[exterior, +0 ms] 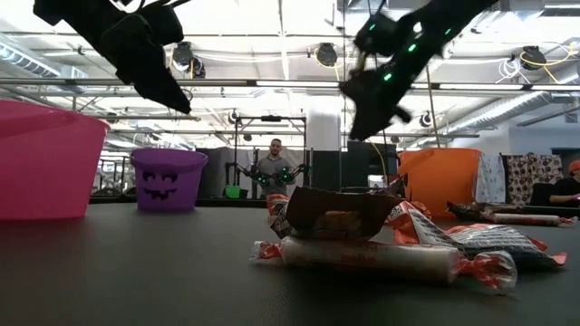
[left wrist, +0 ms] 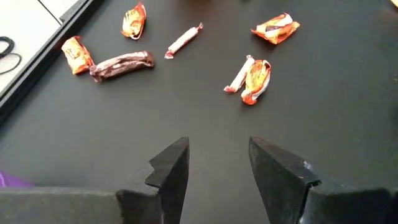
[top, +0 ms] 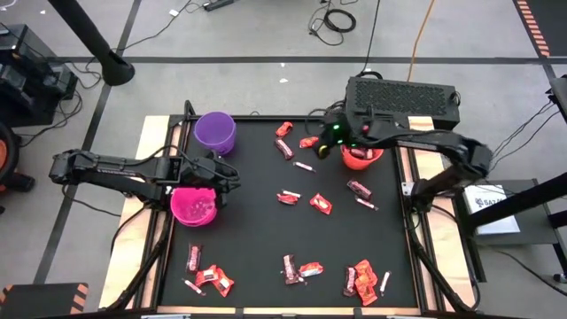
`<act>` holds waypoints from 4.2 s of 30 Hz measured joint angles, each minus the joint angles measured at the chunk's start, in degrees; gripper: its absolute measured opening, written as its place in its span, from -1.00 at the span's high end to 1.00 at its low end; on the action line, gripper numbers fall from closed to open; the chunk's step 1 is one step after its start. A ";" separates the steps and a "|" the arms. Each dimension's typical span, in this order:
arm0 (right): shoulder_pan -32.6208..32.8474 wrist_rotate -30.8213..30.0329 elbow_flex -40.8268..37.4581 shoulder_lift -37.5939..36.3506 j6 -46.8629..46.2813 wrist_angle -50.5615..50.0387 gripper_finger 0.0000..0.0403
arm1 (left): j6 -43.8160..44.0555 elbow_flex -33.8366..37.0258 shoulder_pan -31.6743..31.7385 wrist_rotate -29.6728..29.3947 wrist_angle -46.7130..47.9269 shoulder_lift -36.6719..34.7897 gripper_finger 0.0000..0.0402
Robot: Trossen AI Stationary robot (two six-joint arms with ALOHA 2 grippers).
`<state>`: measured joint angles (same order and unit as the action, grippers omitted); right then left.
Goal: Sort candy by brand, put in halloween buckets
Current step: Put the brown candy into the orange bucket
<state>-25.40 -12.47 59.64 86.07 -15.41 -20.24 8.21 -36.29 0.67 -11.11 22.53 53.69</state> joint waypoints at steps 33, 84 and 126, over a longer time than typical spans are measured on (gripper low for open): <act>2.79 6.36 21.01 35.58 -2.15 1.19 -0.03 | 0.36 0.00 -0.46 0.13 0.03 9.11 0.12; 5.47 -9.97 8.83 2.02 -22.89 -57.63 0.88 | -2.72 17.77 -15.72 -8.41 -48.58 5.99 0.12; 46.12 15.77 -8.89 2.07 28.07 18.78 0.30 | -4.09 17.73 -15.71 -7.01 -45.96 6.02 0.12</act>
<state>20.72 3.31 50.75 88.14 12.65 -1.46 4.12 -18.57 -15.05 -18.13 -23.42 59.70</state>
